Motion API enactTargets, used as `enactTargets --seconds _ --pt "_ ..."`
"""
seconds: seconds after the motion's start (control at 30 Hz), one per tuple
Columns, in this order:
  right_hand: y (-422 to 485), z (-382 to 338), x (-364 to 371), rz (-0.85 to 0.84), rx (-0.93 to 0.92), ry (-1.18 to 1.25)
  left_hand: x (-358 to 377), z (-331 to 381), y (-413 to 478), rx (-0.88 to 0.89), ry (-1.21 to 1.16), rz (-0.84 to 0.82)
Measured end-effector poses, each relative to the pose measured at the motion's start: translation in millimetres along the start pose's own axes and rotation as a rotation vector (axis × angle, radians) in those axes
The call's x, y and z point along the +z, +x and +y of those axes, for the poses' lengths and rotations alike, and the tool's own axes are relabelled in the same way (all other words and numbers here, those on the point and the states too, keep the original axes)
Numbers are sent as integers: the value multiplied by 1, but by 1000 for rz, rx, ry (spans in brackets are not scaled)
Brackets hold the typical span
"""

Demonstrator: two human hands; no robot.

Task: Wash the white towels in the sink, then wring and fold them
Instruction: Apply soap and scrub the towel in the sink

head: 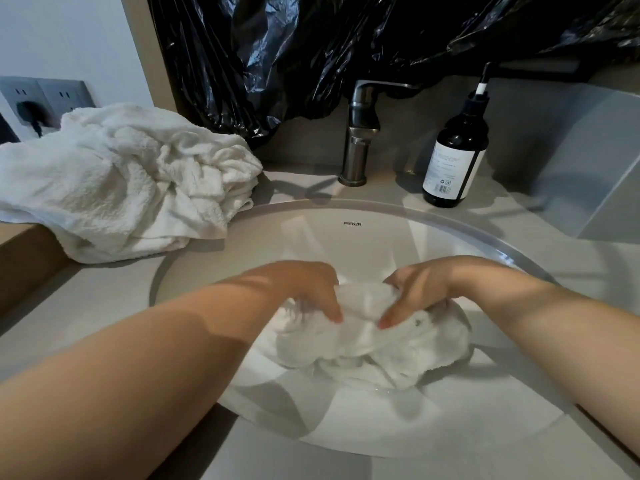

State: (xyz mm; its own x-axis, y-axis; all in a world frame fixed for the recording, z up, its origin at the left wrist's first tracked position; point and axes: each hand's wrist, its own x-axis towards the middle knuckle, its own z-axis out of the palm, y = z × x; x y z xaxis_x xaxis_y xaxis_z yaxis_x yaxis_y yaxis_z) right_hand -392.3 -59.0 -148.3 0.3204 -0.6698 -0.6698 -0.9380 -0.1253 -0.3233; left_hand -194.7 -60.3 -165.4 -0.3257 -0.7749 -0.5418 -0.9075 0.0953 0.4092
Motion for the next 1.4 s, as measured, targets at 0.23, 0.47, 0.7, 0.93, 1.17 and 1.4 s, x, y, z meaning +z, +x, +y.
enactTargets --seconds 0.23,0.47,0.7,0.93,1.17,1.4 --pt "-20 -8 -15 438 -103 709 -28 -1 -10 175 -1048 105" --pt "-6 -69 16 993 -225 603 -13 43 -19 132 -1337 273" --pt "0 -23 -12 1087 -2 627 -13 47 -21 105 -1322 182" --pt "6 -46 2 1037 -95 478 -15 39 -22 189 -1377 31" --pt "0 -1 -13 538 184 62 -25 1 -11 -38 -73 470" --pt "-8 -24 29 174 125 -369 16 -5 13 83 439 -22"
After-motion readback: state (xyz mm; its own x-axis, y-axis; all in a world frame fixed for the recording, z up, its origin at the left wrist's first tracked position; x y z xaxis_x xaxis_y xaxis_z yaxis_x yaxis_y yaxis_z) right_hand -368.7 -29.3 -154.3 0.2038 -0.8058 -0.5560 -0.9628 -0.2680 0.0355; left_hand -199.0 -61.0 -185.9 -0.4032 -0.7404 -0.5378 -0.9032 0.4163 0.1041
